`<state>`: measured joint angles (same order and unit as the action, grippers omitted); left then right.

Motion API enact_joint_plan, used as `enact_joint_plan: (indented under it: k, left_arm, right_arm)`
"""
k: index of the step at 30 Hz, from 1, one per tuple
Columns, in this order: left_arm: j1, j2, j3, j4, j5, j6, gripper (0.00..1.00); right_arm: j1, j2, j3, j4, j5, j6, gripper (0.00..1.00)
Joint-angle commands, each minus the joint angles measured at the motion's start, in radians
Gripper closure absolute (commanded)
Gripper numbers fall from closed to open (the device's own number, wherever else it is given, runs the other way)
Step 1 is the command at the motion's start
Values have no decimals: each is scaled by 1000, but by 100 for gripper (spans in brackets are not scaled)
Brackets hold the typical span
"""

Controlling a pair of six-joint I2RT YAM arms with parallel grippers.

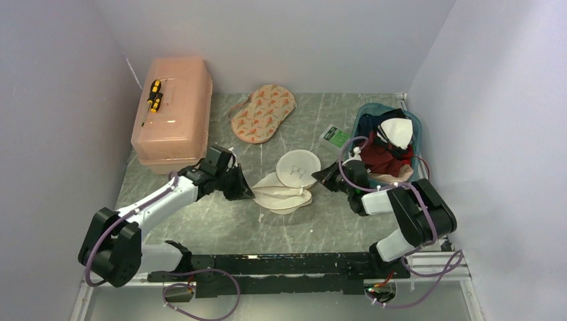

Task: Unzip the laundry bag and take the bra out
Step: Close the laundry bag at the center of the board.

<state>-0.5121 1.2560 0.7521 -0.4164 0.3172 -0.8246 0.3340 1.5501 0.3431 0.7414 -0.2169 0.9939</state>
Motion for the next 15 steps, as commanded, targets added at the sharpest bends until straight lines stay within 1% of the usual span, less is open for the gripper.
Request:
enact_joint_plan:
  k: [1,3,4,5,6,7,9,12,15]
  left_arm:
    - [-3,9,19,3,15,19,97]
    - [-3,13,32,-7,11,20,97]
    - [-4,17,38,-10,8,20,97]
    - [-3,21,43,-14,6,21,97]
    - [-3,25,47,-15,7,23,96]
    - [-3,28,52,-15,7,26,96]
    - [-3,40,58,-12,5,27,95]
    - [-3,65,68,-1,9,26,93]
    - [-3,98,95,-1,18,26,88]
  right_arm:
    - [1,-141,32,-62,30,-173,100]
    - [36,-255,48,-170,100,-273,100]
    - [88,-316,61,-234,165,-331,100]
    - [115,-365,78,-285,227,-393,100]
    - [181,-410,93,-331,303,-452,100]
    - [229,-443,109,-362,380,-506,100]
    - [310,-479,144,-410,471,-600,100]
    - [451,-490,158,-418,651,-761,100]
    - [585,-477,147,-358,836,-927,100]
